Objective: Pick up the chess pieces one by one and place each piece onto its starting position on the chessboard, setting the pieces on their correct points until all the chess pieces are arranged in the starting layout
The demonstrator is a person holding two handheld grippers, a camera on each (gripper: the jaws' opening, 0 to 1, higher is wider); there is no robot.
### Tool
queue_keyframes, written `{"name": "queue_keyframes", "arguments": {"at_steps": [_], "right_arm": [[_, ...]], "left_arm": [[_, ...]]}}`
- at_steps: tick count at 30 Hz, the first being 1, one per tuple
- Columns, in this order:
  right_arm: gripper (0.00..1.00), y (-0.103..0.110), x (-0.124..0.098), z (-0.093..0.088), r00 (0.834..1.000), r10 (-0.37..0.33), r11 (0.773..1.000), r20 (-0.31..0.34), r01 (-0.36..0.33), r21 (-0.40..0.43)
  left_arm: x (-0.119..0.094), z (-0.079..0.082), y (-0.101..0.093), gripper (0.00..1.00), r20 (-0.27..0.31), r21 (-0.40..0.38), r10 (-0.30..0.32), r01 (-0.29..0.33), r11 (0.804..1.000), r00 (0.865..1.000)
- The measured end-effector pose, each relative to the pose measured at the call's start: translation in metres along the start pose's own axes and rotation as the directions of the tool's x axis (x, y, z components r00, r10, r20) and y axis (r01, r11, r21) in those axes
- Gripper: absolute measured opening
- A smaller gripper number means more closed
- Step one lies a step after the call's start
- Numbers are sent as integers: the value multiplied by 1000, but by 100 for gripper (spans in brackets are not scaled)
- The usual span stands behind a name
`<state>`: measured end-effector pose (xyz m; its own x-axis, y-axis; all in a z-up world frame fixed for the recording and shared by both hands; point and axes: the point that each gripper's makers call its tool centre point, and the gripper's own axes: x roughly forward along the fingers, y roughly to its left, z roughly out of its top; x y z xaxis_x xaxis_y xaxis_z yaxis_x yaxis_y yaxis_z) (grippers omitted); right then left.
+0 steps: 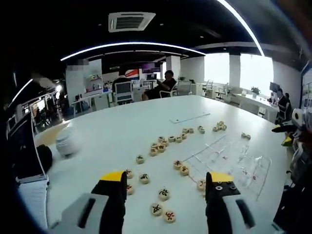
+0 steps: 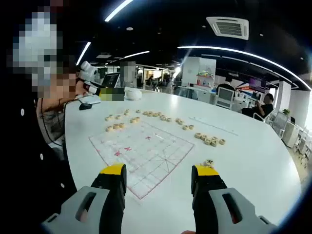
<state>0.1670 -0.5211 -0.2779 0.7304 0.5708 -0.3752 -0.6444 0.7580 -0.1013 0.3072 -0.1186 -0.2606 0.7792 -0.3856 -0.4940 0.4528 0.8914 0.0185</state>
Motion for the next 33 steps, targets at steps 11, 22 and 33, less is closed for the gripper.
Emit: {"name": "queue_keyframes", "arguments": {"at_steps": [11, 22, 33], "right_arm": [[54, -5, -13, -6, 999, -46, 999, 3, 46, 28], [54, -11, -26, -13, 996, -92, 995, -2, 92, 49], [53, -15, -30, -17, 993, -119, 991, -6, 120, 64]], "left_arm": [[79, 4, 10, 59, -149, 77, -17, 28, 997, 989], [141, 5, 7, 53, -287, 131, -55, 96, 987, 956], [165, -6, 12, 38, -355, 147, -43, 101, 984, 934]]}}
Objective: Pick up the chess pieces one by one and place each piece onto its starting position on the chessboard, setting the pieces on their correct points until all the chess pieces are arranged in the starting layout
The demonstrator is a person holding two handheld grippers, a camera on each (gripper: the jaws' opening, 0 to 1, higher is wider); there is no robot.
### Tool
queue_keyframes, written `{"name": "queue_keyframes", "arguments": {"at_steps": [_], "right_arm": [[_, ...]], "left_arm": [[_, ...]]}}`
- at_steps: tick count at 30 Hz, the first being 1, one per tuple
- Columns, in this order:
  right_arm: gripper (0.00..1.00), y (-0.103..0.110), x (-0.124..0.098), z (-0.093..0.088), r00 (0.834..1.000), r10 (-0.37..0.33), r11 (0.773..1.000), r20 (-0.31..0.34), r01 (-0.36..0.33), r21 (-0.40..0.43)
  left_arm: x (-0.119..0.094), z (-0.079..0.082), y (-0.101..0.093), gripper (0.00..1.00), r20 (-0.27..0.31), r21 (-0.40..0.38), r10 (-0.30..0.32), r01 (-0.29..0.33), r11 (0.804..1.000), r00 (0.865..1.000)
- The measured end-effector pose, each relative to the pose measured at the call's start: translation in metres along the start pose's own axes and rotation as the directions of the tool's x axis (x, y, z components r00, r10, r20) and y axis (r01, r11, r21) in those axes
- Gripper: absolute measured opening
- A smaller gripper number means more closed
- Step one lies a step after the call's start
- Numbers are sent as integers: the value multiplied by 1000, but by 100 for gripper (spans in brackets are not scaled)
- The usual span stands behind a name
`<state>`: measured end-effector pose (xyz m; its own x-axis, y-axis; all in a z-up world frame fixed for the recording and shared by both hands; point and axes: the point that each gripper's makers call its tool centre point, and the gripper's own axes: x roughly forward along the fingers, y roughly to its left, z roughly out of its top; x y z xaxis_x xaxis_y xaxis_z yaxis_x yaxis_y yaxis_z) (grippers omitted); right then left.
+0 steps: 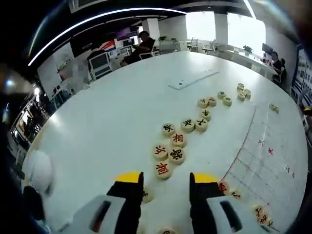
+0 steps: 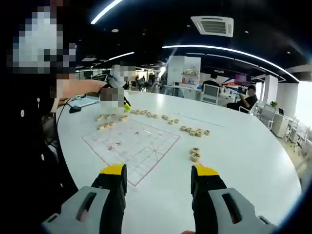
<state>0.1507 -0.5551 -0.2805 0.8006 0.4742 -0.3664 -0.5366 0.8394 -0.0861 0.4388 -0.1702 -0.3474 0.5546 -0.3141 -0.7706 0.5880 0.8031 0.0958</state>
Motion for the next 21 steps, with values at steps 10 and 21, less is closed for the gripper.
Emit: {"name": "queue_keyframes", "arguments": {"at_steps": [10, 21], "right_arm": [[53, -2, -1, 0, 1000, -13, 1000, -3, 13, 2], [53, 1, 0, 2, 1000, -11, 1000, 0, 11, -3]], "left_arm": [[15, -6, 2, 31, -10, -30, 6, -7, 1000, 1000], [13, -7, 6, 19, 22, -58, 56, -55, 997, 998]]}}
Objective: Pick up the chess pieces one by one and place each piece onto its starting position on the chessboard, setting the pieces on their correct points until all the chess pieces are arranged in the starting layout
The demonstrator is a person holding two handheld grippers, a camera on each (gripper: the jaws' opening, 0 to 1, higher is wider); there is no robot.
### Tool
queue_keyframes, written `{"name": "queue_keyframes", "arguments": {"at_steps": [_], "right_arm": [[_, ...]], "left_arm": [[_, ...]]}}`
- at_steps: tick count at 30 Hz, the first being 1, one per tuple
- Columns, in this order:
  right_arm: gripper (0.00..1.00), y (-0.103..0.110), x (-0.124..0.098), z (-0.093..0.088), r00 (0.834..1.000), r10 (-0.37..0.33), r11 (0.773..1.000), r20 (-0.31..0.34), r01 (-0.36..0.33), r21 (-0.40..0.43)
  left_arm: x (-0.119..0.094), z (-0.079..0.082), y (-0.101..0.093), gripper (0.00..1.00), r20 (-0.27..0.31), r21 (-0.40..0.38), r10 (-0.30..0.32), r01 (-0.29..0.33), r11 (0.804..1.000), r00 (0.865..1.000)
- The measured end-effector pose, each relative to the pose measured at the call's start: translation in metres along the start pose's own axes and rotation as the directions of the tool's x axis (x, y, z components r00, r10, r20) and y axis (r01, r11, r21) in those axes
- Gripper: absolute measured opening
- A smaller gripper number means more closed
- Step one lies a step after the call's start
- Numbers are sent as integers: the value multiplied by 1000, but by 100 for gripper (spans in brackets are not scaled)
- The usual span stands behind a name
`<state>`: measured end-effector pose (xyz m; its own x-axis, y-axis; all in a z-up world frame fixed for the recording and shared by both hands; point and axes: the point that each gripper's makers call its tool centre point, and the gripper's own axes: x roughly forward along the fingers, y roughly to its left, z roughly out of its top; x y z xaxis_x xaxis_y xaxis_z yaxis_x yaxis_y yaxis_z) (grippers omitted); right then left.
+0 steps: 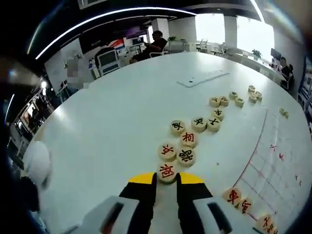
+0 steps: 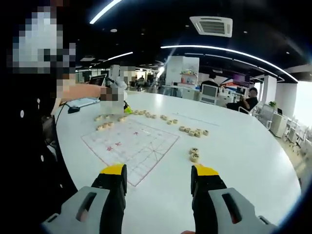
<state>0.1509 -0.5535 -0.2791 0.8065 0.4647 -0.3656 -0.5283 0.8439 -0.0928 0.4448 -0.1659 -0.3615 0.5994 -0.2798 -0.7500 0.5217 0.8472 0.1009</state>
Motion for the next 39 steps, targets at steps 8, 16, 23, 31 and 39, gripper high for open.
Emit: {"name": "queue_keyframes", "arguments": {"at_steps": [8, 16, 23, 31, 39], "right_arm": [[53, 3, 4, 1, 1000, 19, 1000, 11, -19, -3], [53, 10, 10, 4, 997, 65, 998, 34, -65, -13], [53, 13, 11, 5, 994, 98, 995, 58, -97, -17], [53, 13, 10, 8, 987, 142, 990, 71, -140, -35], [53, 11, 8, 13, 985, 151, 988, 86, -147, -46]], "left_arm": [[-28, -9, -5, 19, 37, -122, 43, -38, 992, 998], [-72, -14, -39, 19, 118, -194, 63, -39, 980, 991], [-96, -24, -72, 19, 184, -306, 117, -56, 950, 976], [-101, -35, -85, 19, 193, -313, 177, -111, 943, 965], [-96, -48, -106, 19, 154, -311, 177, -123, 943, 972]]}}
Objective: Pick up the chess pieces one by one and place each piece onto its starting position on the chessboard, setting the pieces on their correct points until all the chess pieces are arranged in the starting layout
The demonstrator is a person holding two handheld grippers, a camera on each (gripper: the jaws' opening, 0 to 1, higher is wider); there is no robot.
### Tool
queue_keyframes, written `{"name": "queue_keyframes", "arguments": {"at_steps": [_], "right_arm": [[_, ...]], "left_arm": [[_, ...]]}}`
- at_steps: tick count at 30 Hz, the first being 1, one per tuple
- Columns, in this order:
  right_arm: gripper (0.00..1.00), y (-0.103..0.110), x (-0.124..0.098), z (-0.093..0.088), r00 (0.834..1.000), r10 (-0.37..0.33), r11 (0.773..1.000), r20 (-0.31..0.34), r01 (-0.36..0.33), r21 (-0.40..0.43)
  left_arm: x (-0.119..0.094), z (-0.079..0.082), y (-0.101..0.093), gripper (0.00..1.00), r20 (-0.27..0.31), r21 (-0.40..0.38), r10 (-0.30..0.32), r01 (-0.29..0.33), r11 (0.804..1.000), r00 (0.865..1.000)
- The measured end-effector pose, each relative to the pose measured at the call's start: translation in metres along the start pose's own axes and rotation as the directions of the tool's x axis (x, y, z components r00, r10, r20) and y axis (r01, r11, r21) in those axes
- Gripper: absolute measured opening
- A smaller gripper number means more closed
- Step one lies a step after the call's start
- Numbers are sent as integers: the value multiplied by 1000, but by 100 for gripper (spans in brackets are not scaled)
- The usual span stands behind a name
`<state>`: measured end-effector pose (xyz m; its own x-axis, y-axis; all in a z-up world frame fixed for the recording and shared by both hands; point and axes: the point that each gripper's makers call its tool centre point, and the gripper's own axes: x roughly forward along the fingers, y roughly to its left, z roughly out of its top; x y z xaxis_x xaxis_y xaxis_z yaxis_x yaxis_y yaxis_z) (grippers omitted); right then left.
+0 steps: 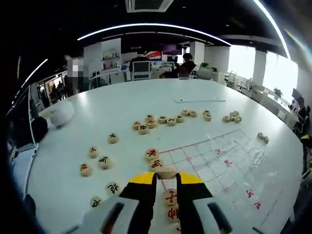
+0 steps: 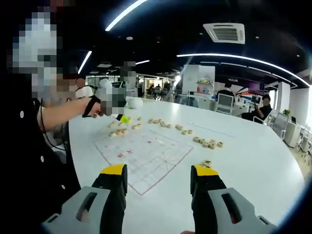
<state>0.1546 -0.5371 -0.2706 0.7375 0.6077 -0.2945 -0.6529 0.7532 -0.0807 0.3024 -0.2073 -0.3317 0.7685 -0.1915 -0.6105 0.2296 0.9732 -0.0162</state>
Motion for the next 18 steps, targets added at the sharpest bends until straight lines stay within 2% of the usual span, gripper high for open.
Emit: {"name": "queue_keyframes", "arguments": {"at_steps": [2, 9, 18], "right_arm": [[53, 0, 0, -1, 1000, -1, 1000, -1, 1, 1], [52, -2, -1, -2, 1000, -6, 1000, -6, 6, 8], [52, -4, 1, -2, 1000, -13, 1000, -12, 13, 13]], "left_arm": [[2, -3, 3, 19, -6, 23, 29, -29, 999, 1000], [8, -7, -6, 19, -18, 16, 17, -17, 1000, 1000], [9, -9, -5, 19, -9, 45, 34, -33, 998, 999]]}}
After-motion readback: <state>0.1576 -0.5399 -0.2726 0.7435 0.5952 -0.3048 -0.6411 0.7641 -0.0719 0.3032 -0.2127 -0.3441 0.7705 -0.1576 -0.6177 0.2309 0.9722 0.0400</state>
